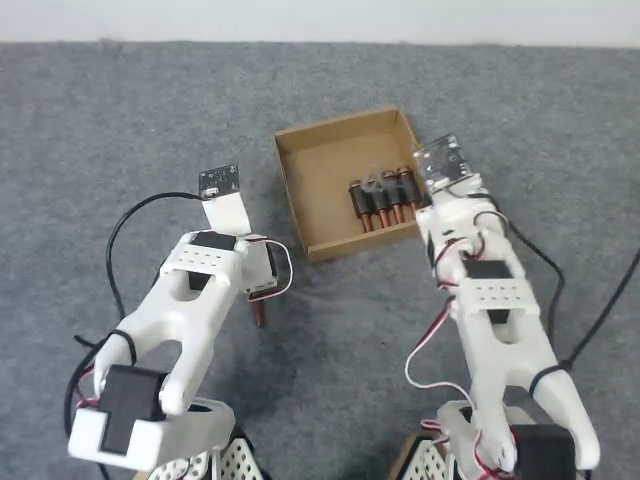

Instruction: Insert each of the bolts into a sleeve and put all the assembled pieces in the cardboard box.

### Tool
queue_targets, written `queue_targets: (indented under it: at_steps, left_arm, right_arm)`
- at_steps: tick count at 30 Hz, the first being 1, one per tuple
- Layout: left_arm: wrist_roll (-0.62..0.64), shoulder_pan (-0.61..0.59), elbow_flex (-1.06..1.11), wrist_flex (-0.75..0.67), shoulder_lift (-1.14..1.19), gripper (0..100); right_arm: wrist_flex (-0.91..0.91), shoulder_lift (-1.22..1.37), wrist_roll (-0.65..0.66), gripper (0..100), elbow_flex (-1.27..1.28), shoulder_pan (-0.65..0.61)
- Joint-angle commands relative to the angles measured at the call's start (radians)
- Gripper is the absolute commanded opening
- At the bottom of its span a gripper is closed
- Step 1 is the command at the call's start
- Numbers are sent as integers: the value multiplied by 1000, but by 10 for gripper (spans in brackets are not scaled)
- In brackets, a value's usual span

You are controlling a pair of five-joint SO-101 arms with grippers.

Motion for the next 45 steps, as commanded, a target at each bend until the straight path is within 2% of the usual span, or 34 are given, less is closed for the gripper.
queue_targets:
  at_steps: [1,6,17,22,31,37,45]
  left_arm:
    - [-9,-5,-10,-20,-66,12]
    - [-9,-6,-12,-21,-68,12]
    - [-9,-6,-4,-51,-68,12]
    - [-9,-8,-4,-51,-68,12]
    - [-9,-8,-4,-51,-68,12]
    - [-9,-8,-4,-54,-68,12]
    - [-9,-8,-2,-54,-68,12]
  right_arm:
    - [-168,-41,-100,6,25,-64]
    - [-395,-41,-298,6,112,-136]
    - [-756,-41,-631,6,305,-219]
    - [-921,-41,-641,6,413,-246]
    - [-983,131,-641,6,393,-242]
    - [-1377,331,-640,6,420,-242]
    - [-1698,578,-637,6,488,-242]
